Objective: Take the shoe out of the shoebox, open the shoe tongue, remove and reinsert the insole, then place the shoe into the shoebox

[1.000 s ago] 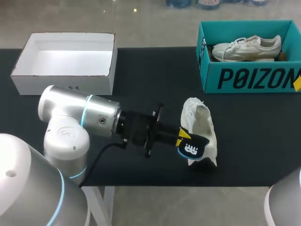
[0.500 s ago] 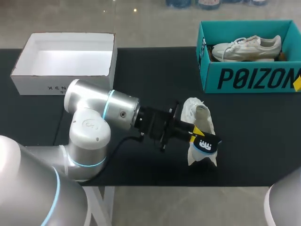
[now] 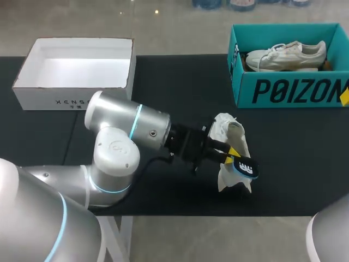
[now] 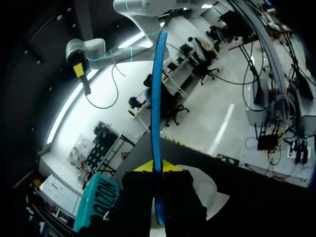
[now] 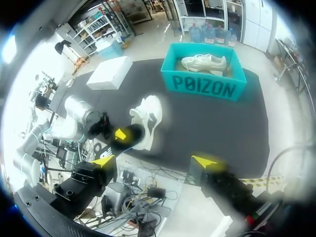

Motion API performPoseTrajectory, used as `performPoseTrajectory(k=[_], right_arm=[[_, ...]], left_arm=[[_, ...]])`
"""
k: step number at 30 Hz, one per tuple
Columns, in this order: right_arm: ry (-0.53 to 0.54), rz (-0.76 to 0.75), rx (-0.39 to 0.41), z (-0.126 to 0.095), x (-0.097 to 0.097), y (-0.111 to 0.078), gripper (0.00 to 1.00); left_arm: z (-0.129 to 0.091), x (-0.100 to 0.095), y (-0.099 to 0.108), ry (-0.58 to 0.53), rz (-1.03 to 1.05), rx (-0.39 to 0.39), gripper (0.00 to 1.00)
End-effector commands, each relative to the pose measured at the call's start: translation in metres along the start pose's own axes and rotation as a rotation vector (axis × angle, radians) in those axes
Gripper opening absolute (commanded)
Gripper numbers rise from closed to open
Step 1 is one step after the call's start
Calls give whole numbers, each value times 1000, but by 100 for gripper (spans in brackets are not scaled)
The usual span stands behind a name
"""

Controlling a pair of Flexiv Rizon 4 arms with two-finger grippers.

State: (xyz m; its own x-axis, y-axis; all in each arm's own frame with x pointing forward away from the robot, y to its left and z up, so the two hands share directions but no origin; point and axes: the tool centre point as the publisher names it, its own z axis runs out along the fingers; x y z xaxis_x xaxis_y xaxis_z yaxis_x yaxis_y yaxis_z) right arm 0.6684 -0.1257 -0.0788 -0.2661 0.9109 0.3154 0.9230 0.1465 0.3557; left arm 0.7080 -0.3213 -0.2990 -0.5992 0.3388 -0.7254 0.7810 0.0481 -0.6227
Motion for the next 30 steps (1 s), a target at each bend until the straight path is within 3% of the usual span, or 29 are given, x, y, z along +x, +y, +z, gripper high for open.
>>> performPoseTrajectory(k=[1, 21, 30], right_arm=[[0, 1, 7, 0, 0, 3, 100], [0, 1, 7, 0, 0, 3, 100], [0, 1, 7, 0, 0, 3, 100]], left_arm=[[-4, -4, 9, 10, -1, -11, 0], [1, -8, 62, 49, 88, -59, 0], [-3, -12, 86, 131, 221, -171, 0]])
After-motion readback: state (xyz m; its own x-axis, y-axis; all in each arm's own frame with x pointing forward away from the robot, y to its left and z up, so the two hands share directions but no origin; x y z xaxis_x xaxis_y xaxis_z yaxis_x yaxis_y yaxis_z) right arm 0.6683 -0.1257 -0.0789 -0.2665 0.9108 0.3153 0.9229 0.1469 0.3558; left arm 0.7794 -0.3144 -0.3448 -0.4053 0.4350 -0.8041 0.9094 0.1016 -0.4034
